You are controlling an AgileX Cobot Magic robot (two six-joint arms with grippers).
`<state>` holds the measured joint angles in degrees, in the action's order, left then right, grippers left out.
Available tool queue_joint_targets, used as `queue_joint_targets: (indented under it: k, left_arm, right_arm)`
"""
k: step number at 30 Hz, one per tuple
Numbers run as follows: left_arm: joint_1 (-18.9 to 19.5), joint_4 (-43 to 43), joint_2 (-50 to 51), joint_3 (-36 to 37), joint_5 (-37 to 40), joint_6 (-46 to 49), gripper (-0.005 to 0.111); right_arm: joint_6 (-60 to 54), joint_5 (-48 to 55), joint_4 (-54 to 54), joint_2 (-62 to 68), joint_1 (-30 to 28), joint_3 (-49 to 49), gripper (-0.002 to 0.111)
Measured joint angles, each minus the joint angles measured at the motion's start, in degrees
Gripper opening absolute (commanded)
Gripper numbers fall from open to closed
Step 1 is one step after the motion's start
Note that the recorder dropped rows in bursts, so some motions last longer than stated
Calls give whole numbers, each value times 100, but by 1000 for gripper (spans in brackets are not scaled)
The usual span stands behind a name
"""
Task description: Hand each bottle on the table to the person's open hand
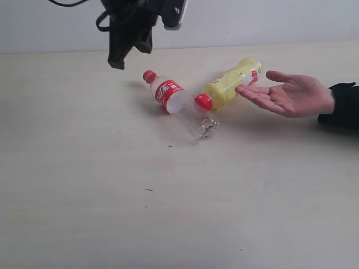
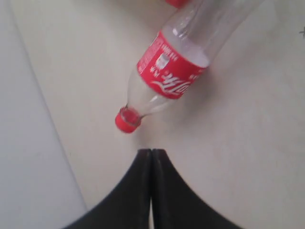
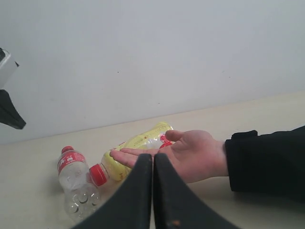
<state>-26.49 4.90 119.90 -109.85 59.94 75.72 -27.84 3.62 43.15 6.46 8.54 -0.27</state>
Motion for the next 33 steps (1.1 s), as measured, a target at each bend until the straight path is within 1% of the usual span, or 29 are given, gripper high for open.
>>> queue_joint_targets:
  k: [4,8,11,15,18,21,28,30,33]
  left_arm:
    - [-190,12,314,0,-209,302,0]
    - [-309,522,563,0,-236,496,0]
    - [-332,765,681,0,-249,529,0]
    - [-332,774,731,0,-426,656,0]
    - [-332,654,731,0,-512,854,0]
    - [-332,317,731,0,-524,1043,0]
    - [-233,-231,731,0,-548,1103,0]
    - [-212,-490,731,0,-618,792,0]
    - [-208,-1044,741,-28,-1057,-368,0]
  right_arm:
    - [0,0,0,0,0,0,1]
    - [0,0,0,0,0,0,1]
    - [0,0,0,0,0,0,1]
    - [0,0,0,0,0,0,1]
    - [0,0,0,0,0,0,1]
    - [0,0,0,0,0,0,1]
    - [0,0,0,0,0,0,1]
    - [0,0,0,0,0,0,1]
    - [0,0,0,0,0,0,1]
